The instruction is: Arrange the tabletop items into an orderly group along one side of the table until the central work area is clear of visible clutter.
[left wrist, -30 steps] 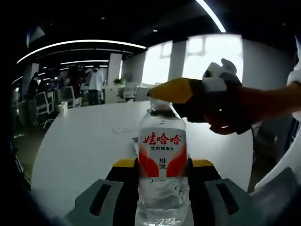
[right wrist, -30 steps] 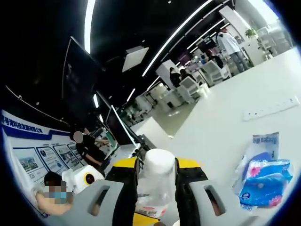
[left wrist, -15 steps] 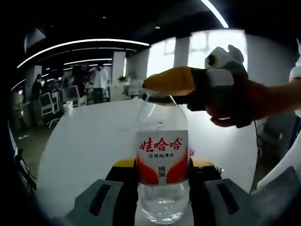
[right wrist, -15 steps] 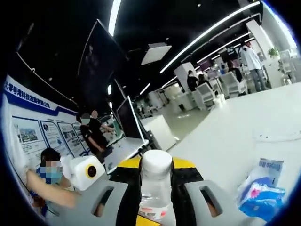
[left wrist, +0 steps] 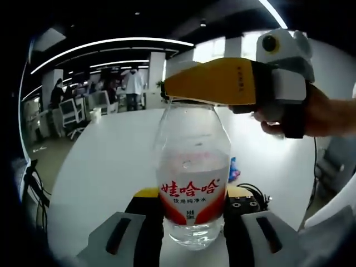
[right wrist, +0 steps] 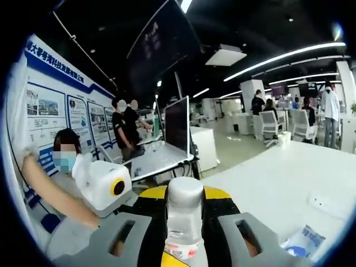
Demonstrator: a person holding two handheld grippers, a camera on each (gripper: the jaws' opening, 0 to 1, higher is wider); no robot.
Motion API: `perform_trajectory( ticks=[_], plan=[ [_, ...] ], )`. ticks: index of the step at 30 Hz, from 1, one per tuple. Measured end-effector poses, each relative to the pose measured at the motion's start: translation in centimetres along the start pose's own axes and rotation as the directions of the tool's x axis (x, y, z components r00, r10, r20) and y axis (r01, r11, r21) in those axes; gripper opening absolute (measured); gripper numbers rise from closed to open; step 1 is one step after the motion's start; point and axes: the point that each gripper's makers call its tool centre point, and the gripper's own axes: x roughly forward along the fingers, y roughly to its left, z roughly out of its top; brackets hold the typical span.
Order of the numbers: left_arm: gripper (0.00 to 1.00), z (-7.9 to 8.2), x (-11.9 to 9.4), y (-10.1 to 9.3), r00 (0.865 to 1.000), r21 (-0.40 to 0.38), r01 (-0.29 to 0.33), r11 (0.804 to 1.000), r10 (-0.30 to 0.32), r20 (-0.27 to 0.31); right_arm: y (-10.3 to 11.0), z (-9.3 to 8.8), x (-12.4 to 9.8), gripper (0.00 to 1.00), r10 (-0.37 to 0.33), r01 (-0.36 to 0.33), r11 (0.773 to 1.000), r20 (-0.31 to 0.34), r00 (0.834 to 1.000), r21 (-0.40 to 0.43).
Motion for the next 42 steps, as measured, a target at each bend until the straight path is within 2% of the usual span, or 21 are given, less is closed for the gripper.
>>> perform_trajectory(
  ticks=[11,19,27,32,42],
  plan=[
    [0.37,0.0,0.4,0.8,0.999,-0.020,-0.048,0.999,0.048,-0.004,-0.7,-0.1,0.6,0.18,0.035,-0.035,0.999,0.001,0.999,0.008],
    [0.38,0.0,1.1,1.9,0.996,-0.036,-0.084,0.996,0.084,-0.012,-1.2,-0.2,1.5,0.18,0.086,-0.086,0.996,-0.004,0.996,-0.035],
    [0.38,0.1,2.9,3.0,0.996,-0.045,-0.093,0.995,0.092,-0.023,-3.0,-0.6,2.1,0.19,0.104,-0.104,0.993,-0.017,0.994,-0.056],
    [0.38,0.4,4.1,3.7,0.996,-0.050,-0.092,0.995,0.091,-0.025,-4.3,-0.6,2.4,0.19,0.105,-0.105,0.993,-0.011,0.994,-0.050],
    [0.38,0.6,6.5,5.2,0.995,-0.056,-0.102,0.993,0.100,-0.026,-6.3,-0.7,3.2,0.19,0.122,-0.122,0.988,-0.003,0.993,-0.091]
  ],
)
